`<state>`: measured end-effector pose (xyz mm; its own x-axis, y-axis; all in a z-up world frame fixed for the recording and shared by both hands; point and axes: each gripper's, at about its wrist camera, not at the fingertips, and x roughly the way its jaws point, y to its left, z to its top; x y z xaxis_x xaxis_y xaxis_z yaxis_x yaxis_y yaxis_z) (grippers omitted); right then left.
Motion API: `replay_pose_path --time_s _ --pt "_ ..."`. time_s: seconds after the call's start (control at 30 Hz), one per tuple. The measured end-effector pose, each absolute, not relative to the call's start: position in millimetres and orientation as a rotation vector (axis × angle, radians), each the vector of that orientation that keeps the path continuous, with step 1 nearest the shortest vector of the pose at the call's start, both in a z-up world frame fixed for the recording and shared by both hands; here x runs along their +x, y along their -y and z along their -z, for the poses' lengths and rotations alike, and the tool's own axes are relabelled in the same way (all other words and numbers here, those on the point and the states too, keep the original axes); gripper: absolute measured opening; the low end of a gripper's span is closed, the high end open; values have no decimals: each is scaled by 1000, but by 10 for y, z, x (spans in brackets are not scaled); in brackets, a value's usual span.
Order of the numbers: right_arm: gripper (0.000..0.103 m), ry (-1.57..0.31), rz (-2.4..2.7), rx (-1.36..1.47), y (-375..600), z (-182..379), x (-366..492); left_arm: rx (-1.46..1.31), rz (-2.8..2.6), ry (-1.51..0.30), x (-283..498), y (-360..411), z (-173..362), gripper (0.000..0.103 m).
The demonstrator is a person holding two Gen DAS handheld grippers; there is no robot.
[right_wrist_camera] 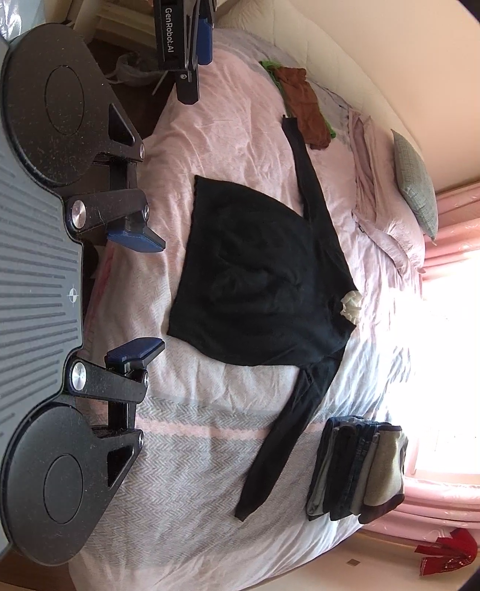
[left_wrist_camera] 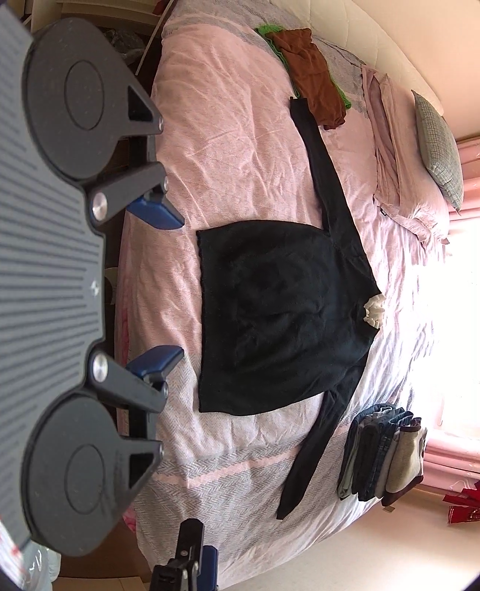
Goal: Fold large clothes
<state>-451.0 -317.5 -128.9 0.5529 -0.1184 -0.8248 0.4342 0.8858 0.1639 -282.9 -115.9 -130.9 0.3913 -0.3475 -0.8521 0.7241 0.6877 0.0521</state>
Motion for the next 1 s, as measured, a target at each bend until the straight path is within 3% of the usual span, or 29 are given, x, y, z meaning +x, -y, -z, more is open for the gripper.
replay_pose_path --time_s 1.0 --pt "48 -933 317 378 3332 1304 -4286 472 703 -945 -2646 1338 1303 66"
